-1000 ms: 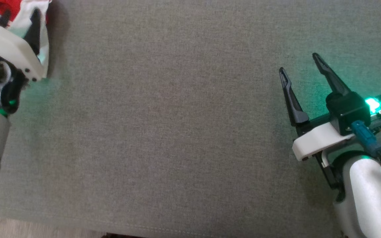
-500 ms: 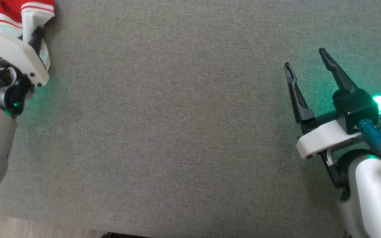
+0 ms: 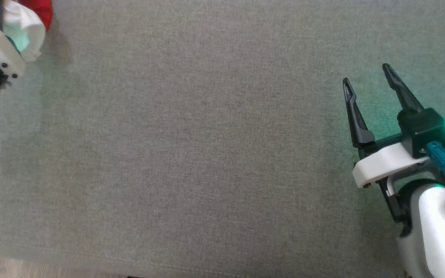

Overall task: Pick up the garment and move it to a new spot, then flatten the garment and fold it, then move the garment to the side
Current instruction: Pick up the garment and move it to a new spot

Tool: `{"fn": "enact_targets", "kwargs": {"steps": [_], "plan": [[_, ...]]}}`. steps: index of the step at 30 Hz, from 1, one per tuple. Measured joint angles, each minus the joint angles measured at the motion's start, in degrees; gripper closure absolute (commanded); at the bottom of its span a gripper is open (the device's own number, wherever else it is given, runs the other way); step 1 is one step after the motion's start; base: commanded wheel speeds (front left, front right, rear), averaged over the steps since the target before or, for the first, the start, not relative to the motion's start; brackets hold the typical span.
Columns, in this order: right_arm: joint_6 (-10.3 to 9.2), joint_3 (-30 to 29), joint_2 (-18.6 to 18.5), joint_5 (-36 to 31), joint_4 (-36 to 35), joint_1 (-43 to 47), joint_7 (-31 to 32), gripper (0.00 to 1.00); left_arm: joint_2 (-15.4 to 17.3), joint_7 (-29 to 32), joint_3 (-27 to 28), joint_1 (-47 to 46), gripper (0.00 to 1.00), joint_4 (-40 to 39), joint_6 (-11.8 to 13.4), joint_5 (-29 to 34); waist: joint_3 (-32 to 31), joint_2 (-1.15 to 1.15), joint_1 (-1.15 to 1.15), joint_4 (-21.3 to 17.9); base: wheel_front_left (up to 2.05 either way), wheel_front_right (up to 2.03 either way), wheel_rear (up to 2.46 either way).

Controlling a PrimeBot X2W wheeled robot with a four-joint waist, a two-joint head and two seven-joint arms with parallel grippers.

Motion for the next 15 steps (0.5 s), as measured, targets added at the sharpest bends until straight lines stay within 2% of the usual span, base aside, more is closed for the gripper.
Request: {"fn": "enact_targets", "kwargs": {"steps": [8, 15], "plan": [[0.0, -0.13, 1.66, 1.82, 4.72, 2.11, -2.98, 0.0, 2.26, -1.05, -2.12, -1.6, 1.0, -4.41, -0.53, 2.77, -6.68, 0.0, -0.01, -0.62, 0.0, 0.0, 0.0], [0.0, -0.48, 2.36, 5.25, 9.27, 4.17, -6.22, 0.0, 2.91, 1.11, -5.76, -4.1, 1.0, -11.93, -1.11, 4.57, -13.97, 0.0, -0.01, -3.25, 0.0, 0.0, 0.0]]}}
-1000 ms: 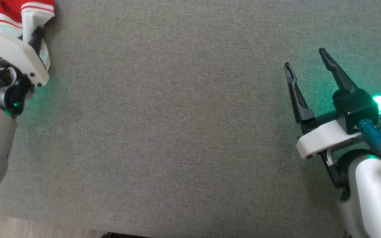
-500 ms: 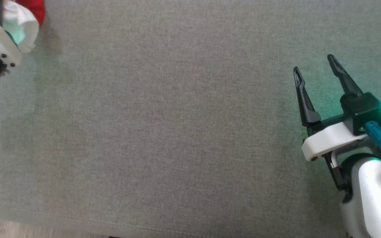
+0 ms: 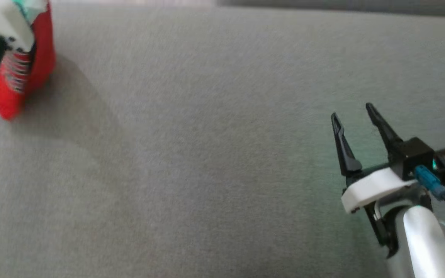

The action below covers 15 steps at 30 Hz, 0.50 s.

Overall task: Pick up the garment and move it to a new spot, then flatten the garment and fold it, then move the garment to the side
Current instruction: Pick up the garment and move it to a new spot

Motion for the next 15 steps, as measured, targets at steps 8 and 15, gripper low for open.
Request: {"fn": "enact_targets", "kwargs": {"steps": [8, 15], "plan": [[0.0, -0.46, 0.32, 4.38, 3.38, 3.66, -2.36, 0.0, -5.59, 1.29, -1.63, -2.48, 1.0, -9.34, -0.33, -2.4, -7.06, 0.0, 0.01, -6.56, 0.0, 0.0, 0.0], [0.0, -2.18, 0.4, 4.94, 3.58, 5.18, -3.27, 0.0, -11.37, 1.29, -0.01, -4.21, 1.0, -16.97, 1.77, -7.25, -9.88, 0.0, 0.0, -10.89, 0.0, 0.0, 0.0]]}}
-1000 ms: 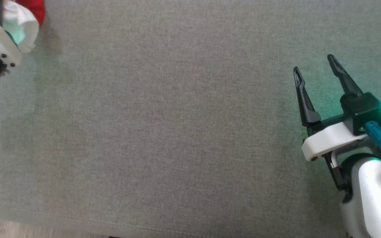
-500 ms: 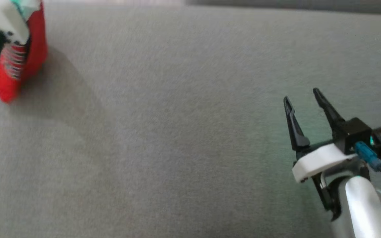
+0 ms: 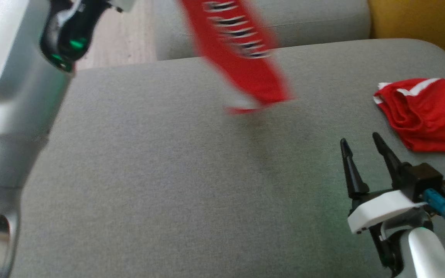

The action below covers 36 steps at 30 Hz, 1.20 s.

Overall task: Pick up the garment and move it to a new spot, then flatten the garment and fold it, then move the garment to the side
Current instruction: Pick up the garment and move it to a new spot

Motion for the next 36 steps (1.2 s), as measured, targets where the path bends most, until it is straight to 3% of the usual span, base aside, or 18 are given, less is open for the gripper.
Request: {"fn": "enact_targets", "kwargs": {"steps": [4, 7, 14, 23, 24, 25, 26, 36], "plan": [[0.0, -1.31, 0.03, 0.48, -0.01, -0.03, -0.55, 0.0, -1.02, -0.02, -0.08, 3.71, 1.0, -3.05, 1.74, -1.93, 0.96, 0.0, 0.01, -0.69, 0.0, 0.0, 0.0], [0.0, -1.37, 0.11, 0.85, -0.02, -0.05, -0.99, 0.0, -0.98, -1.24, -0.29, 12.22, 1.0, -2.78, 3.33, -3.32, 2.62, 0.0, 0.03, -0.63, 0.0, 0.0, 0.0], [0.0, -1.38, 0.18, 0.97, -0.1, -0.38, -1.34, 0.0, -0.86, -7.12, -0.27, 31.8, 1.0, 5.47, 5.08, -6.71, 6.62, 0.0, 0.03, -0.94, 0.0, 0.0, 0.0], [0.0, -2.05, 0.19, 0.88, 0.41, -1.82, -1.78, 0.0, -0.66, -12.24, 1.87, 36.08, 1.0, 13.57, 4.91, -9.07, 9.47, 0.0, 0.03, -1.43, 0.0, 0.0, 0.0], [0.0, -2.1, 0.19, 0.88, 0.66, -1.82, -2.01, 0.0, -0.67, -12.62, 1.87, 36.08, 0.69, 13.93, 4.87, -9.1, 9.53, 0.0, 0.02, -1.33, 0.0, 0.0, 0.0], [0.0, -2.11, 0.19, 0.88, 0.78, -1.82, -2.05, 0.0, -0.69, -12.99, 1.87, 36.08, 0.07, 14.25, 4.5, -9.09, 9.55, 0.0, 0.02, -1.21, 0.0, 0.0, 0.0], [0.0, -2.12, 0.19, 0.88, 0.91, -1.82, -2.05, 0.0, -0.74, -13.58, 1.88, 36.09, 0.0, 14.51, 4.47, -9.06, 9.52, 0.0, 0.02, -1.07, 0.0, 0.0, 0.0], [0.0, -2.14, 0.19, 0.48, 1.63, -1.47, -2.14, 0.0, -0.87, -19.64, 1.88, 38.45, 0.0, 12.4, 4.04, -7.89, 6.33, 0.0, 0.02, 0.67, 0.0, 0.0, 0.0]]}}
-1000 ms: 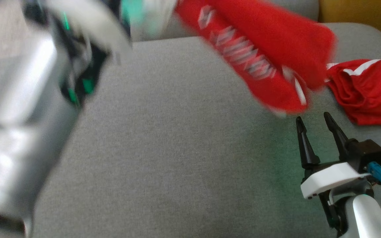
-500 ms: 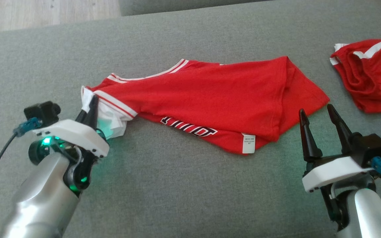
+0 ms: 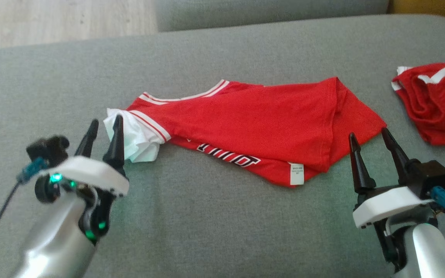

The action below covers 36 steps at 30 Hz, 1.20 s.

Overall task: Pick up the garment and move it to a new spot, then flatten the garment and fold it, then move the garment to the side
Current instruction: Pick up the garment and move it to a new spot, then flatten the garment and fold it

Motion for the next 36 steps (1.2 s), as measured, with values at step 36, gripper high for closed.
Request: {"fn": "enact_targets", "kwargs": {"steps": [36], "plan": [[0.0, 0.43, 0.18, 2.33, -1.16, 13.67, -0.9, 0.0, 2.12, -6.16, 3.66, 35.37, 0.0, -28.35, 16.57, 13.56, -10.68, 0.0, 0.0, 4.59, 0.0, 0.0, 0.0]]}}
